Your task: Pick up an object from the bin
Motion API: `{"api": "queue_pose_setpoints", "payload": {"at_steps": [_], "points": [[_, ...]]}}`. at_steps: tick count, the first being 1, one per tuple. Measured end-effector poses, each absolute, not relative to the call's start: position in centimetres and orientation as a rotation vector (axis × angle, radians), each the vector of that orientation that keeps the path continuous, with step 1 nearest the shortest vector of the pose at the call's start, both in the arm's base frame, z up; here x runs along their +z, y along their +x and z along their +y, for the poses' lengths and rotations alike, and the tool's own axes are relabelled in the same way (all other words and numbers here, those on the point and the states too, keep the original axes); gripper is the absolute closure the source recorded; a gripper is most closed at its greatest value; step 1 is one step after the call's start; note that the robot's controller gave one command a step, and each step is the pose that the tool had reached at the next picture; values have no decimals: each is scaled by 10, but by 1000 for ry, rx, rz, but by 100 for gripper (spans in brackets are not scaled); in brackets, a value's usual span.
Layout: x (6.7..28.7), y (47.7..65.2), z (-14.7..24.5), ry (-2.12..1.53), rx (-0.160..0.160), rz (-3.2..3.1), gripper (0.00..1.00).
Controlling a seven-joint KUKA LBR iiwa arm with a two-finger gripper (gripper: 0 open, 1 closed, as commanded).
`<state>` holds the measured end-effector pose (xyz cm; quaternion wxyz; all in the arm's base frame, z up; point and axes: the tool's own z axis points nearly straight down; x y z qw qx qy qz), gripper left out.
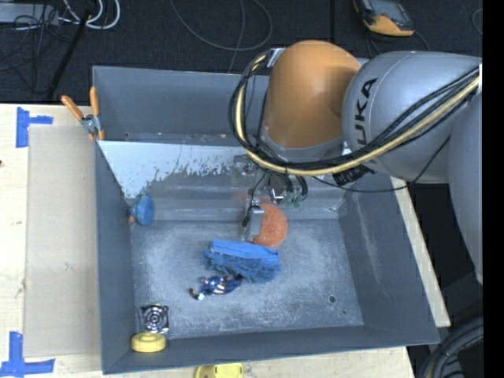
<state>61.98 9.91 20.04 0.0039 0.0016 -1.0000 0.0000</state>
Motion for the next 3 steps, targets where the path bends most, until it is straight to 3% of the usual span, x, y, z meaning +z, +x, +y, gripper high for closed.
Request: {"api": "queue_pose_setpoints", "payload": {"at_steps": [2, 3], "points": [[200, 619, 97, -4, -3, -3150, 0], [137, 615, 81, 110, -1, -3142, 0]]}}
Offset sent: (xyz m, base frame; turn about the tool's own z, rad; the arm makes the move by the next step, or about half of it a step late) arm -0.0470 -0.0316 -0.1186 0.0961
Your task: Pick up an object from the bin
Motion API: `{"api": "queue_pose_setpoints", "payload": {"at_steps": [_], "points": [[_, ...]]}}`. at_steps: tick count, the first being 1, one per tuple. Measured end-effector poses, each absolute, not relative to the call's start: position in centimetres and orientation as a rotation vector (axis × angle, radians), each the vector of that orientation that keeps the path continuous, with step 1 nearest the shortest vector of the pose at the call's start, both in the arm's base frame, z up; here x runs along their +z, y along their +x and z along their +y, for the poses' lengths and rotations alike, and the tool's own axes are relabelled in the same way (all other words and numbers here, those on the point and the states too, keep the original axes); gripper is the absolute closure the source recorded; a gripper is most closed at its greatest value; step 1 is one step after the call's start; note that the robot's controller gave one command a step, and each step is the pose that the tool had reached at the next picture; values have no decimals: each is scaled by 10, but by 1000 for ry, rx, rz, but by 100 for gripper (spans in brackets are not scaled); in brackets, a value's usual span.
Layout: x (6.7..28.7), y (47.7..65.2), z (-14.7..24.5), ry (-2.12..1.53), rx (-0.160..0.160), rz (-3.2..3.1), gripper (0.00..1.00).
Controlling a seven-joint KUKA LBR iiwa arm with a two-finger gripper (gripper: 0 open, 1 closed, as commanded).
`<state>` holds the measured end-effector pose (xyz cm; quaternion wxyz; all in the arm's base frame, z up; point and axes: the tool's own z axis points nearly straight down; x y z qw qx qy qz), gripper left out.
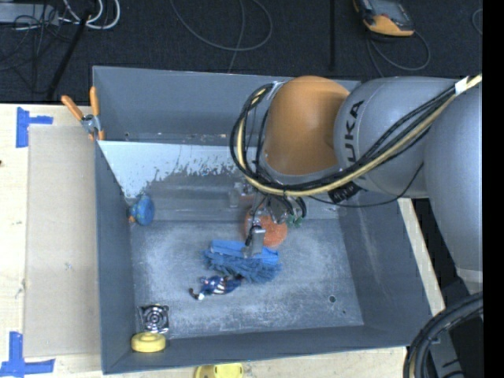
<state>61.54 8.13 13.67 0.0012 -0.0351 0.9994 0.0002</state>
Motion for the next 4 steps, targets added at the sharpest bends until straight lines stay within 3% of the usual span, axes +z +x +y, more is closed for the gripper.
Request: {"api": "queue_pose_setpoints", "payload": {"at_steps": [1, 2, 3, 4], "points": [[76, 588, 72, -196, 0, 3133, 0], [72, 575, 84, -302, -4, 3128, 100], [72, 575, 84, -300, -3, 3128, 100], [235, 589, 54, -284, -1, 3121, 100]]}}
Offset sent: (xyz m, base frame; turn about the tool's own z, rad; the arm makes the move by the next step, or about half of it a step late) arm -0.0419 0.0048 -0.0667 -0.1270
